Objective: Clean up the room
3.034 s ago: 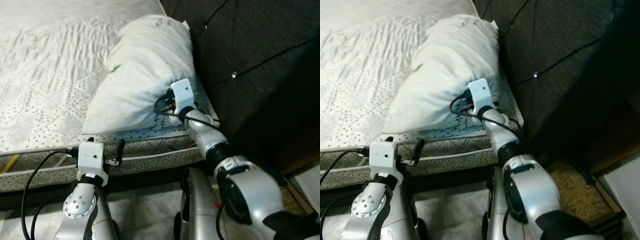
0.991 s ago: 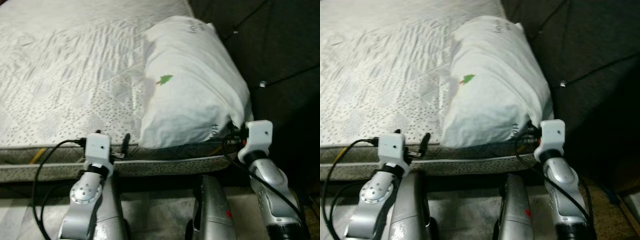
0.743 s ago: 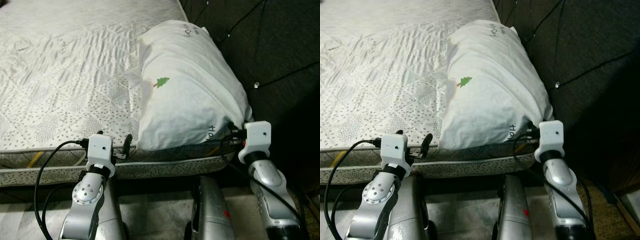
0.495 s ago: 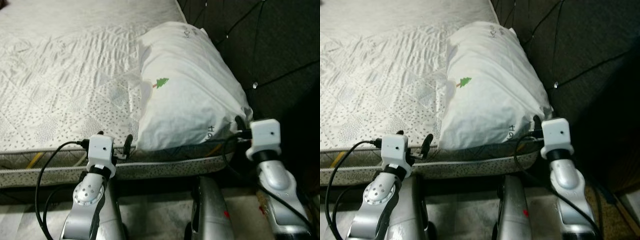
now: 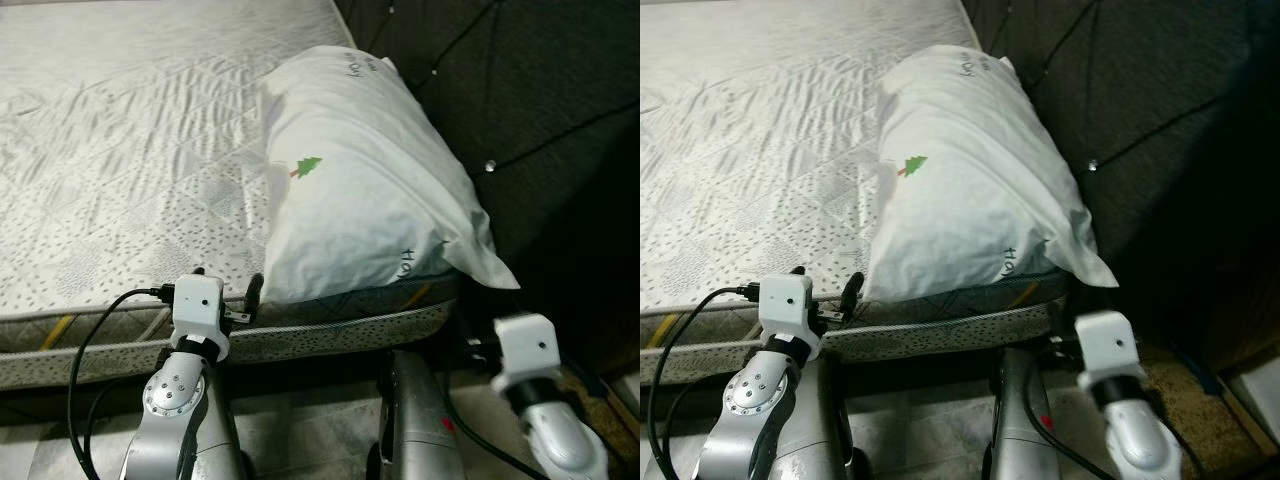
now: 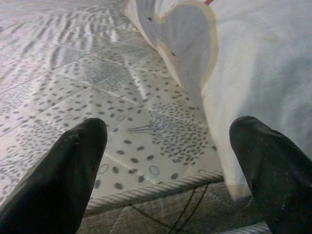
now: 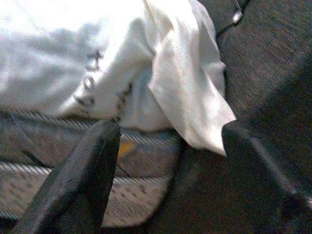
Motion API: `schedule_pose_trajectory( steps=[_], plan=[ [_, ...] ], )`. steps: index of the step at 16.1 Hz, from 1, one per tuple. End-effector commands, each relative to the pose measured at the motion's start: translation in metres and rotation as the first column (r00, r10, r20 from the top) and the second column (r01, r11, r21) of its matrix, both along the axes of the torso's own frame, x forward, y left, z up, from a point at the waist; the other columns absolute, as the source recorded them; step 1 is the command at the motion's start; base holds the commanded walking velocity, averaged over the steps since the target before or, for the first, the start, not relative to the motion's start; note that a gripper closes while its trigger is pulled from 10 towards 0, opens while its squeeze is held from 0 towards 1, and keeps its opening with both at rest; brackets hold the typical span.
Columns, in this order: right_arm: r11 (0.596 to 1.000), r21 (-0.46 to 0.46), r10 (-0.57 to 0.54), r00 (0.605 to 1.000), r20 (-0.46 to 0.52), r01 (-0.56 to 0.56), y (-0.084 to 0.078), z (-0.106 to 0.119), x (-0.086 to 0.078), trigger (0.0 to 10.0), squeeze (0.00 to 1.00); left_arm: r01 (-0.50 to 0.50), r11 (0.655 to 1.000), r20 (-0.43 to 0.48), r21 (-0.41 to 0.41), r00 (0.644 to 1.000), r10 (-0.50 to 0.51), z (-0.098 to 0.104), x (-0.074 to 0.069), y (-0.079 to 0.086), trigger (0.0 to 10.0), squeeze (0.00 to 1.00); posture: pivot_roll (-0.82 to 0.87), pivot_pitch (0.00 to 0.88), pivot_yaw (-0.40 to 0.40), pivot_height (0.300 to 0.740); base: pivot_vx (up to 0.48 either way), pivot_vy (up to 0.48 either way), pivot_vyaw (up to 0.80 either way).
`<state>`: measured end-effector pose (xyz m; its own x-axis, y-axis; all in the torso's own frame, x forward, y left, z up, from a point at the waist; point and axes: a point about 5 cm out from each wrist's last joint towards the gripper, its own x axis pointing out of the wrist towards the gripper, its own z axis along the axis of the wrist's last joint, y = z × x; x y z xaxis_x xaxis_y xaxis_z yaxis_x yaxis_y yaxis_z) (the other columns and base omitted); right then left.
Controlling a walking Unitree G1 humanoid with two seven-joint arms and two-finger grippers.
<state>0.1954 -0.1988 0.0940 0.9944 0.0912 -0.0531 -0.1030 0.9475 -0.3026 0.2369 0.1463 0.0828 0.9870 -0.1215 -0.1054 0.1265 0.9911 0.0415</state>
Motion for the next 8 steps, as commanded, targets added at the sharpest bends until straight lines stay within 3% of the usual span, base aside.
schedule_pose_trajectory(
  steps=[1,4,5,8],
  plan=[
    [1.000,0.024,0.015,0.999,0.028,-0.016,0.010,0.008,0.012,10.0,1.00,-0.021,1.000,-0.007,0.010,1.000,0.021,0.000,0.003,0.002,10.0,0.00,-0.03,0.028,-0.001,0.506,0.000,0.000,0.00],
    [0.987,0.157,0.028,0.999,0.030,-0.033,0.025,0.013,0.037,10.0,1.00,-0.036,0.999,0.001,0.010,0.999,0.036,0.003,0.010,0.003,10.0,0.00,-0.03,0.018,0.003,0.506,0.000,0.000,0.00],
    [0.975,0.213,0.048,0.997,0.052,-0.058,0.033,0.019,0.048,10.0,0.00,-0.027,1.000,0.014,0.013,1.000,0.027,0.004,0.013,0.002,10.0,0.00,-0.03,0.013,0.004,0.511,0.000,0.000,0.00],
    [0.956,0.289,0.036,0.996,0.079,-0.057,0.040,0.031,0.066,10.0,0.00,-0.023,1.000,0.016,0.006,1.000,0.023,0.005,0.014,-0.003,10.0,0.00,-0.02,0.003,0.005,0.538,0.000,0.000,0.00]
  ],
)
